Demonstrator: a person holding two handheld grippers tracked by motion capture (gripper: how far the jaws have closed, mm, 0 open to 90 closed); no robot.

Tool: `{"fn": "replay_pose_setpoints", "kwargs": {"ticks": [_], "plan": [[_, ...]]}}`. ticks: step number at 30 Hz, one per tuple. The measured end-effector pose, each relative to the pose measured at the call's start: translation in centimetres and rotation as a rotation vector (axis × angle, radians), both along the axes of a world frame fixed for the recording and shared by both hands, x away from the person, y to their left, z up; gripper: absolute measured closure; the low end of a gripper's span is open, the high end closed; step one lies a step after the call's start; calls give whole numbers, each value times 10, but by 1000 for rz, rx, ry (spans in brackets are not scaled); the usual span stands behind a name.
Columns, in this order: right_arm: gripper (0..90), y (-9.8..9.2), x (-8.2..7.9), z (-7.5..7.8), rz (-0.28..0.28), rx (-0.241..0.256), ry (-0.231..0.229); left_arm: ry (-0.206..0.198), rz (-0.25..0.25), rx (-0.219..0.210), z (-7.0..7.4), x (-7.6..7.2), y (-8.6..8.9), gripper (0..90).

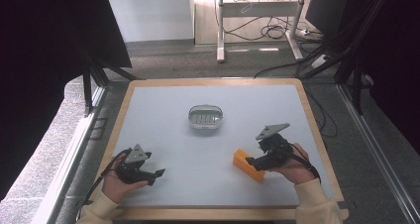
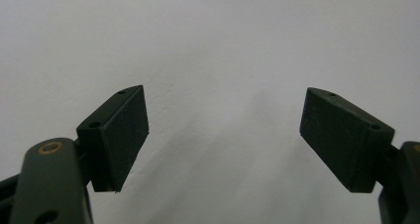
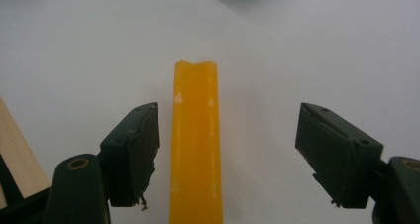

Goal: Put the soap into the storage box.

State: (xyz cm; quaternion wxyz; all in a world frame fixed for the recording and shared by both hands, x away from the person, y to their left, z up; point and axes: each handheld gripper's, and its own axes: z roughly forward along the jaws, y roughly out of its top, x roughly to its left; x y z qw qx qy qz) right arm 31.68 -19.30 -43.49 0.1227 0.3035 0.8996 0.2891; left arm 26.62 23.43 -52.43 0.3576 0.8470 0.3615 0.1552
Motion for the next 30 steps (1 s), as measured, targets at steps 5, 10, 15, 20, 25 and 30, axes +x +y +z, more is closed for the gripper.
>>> {"fn": "replay_pose_setpoints", "kwargs": {"ticks": [5,10,15,20,25,30], "plan": [[255,12,2,-2,19,-15,14,-21,4,-7,2,-1,0,192],[266,21,6,-8,22,-56,40,-15,1,3,1,-1,0,192],[286,21,5,-13,5,-68,52,-12,0,5,1,-1,0,191],[329,20,5,-17,-16,-83,74,-11,-2,4,1,-1,-1,192],[382,23,7,-24,-18,-112,100,-11,-5,7,1,-1,0,192],[463,27,8,-32,-8,-163,141,-8,-7,9,0,0,0,192]]}}
